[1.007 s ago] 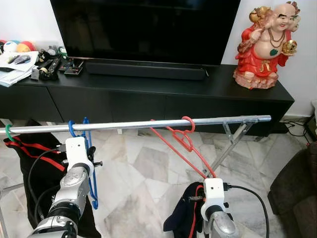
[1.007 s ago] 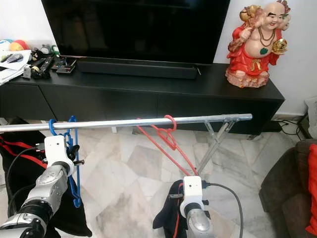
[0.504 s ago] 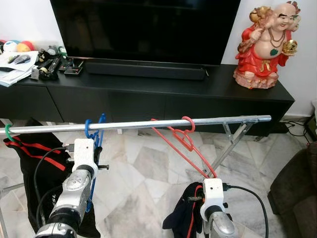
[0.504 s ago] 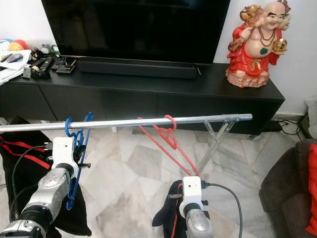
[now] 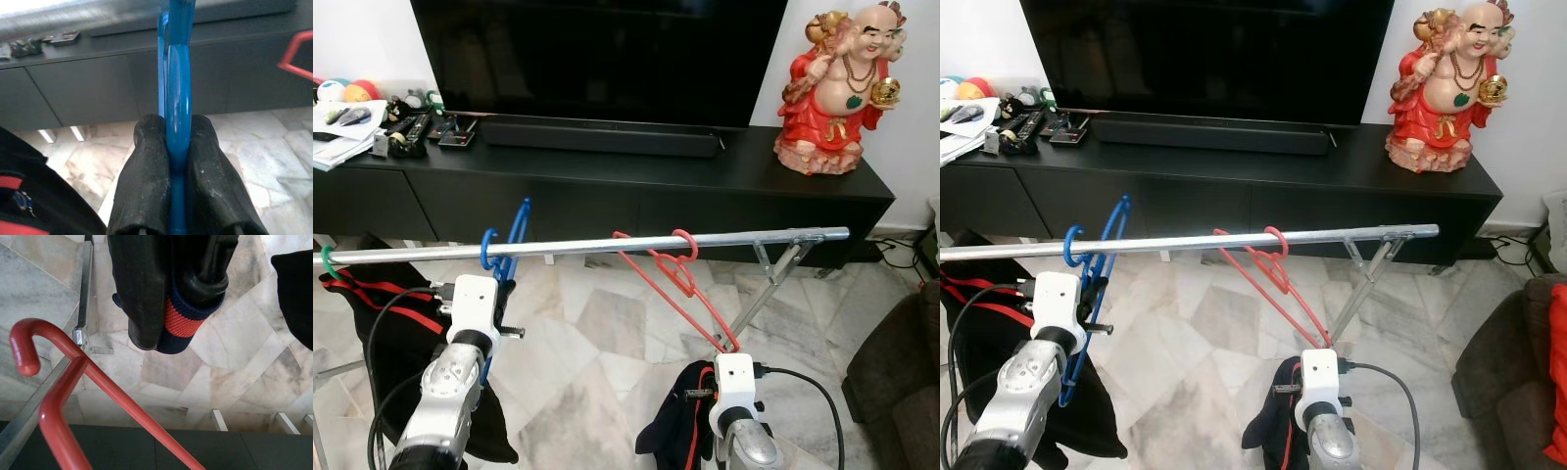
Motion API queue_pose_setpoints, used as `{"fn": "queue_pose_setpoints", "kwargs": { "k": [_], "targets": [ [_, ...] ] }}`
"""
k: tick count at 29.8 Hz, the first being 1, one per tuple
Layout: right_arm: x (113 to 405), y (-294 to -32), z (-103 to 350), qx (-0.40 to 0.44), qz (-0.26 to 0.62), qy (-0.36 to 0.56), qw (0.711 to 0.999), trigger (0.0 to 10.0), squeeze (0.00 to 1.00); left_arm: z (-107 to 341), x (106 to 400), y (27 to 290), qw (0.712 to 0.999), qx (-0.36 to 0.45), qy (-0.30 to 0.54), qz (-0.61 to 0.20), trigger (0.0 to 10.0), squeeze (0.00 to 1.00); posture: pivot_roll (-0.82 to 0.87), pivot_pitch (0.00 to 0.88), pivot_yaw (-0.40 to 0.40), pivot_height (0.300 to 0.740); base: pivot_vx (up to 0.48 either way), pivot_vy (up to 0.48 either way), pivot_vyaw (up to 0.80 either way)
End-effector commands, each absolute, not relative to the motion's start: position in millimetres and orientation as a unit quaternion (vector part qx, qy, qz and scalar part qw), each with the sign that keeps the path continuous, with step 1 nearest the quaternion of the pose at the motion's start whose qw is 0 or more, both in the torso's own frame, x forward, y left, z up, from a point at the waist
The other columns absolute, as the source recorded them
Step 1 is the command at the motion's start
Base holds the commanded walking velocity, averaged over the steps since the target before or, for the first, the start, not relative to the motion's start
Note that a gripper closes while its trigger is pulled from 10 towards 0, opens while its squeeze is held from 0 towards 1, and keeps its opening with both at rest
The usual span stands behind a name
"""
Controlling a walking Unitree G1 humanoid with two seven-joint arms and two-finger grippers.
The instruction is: Hang hanger
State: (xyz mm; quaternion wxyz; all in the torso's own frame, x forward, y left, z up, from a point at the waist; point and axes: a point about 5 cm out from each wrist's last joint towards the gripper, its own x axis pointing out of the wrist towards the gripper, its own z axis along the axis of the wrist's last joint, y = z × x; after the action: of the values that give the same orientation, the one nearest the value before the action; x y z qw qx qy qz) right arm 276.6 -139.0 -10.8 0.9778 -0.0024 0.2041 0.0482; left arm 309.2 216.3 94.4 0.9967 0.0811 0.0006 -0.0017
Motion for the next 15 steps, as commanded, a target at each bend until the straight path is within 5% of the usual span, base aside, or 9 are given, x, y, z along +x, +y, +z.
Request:
{"fn": "queue_pose_setpoints", "kwargs": {
  "k": [1,9,10,11,12,15],
  "targets": [
    [277.0,-141.3,-9.5,-0.003,0.043,0.197,0.979,10.0,0.0,89.0,298.2,216.5,0.995,0.095,0.005,-0.018,0.0,0.0,0.02,0.086,-0.03,0.74,0.0,0.0,0.0],
    [278.8,-142.9,-8.3,-0.005,0.041,0.195,0.98,10.0,0.0,61.3,266.4,218.3,0.989,0.132,0.057,-0.039,0.0,0.0,0.04,0.086,-0.031,0.74,0.0,0.0,0.0],
    [279.3,-142.4,-8.0,-0.005,0.04,0.195,0.98,10.0,0.0,49.6,263.0,218.4,0.987,0.13,0.086,-0.034,5.7,0.0,0.04,0.085,-0.031,0.74,0.0,0.0,0.0],
    [279.3,-142.4,-8.0,-0.005,0.04,0.195,0.98,10.0,0.0,49.6,263.0,218.4,0.987,0.13,0.086,-0.034,5.7,0.0,0.04,0.085,-0.031,0.74,0.0,0.0,0.0],
    [279.7,-142.0,-7.8,-0.005,0.04,0.195,0.98,10.0,0.0,37.8,260.6,218.9,0.984,0.129,0.115,-0.029,9.3,0.0,0.04,0.084,-0.03,0.74,0.0,0.0,0.0],
    [281.4,-141.2,-6.2,-0.004,0.039,0.192,0.981,10.0,0.0,4.0,250.4,217.8,0.973,0.118,0.194,-0.033,10.0,0.0,0.03,0.083,-0.029,0.74,0.0,0.0,0.0]
  ]
}}
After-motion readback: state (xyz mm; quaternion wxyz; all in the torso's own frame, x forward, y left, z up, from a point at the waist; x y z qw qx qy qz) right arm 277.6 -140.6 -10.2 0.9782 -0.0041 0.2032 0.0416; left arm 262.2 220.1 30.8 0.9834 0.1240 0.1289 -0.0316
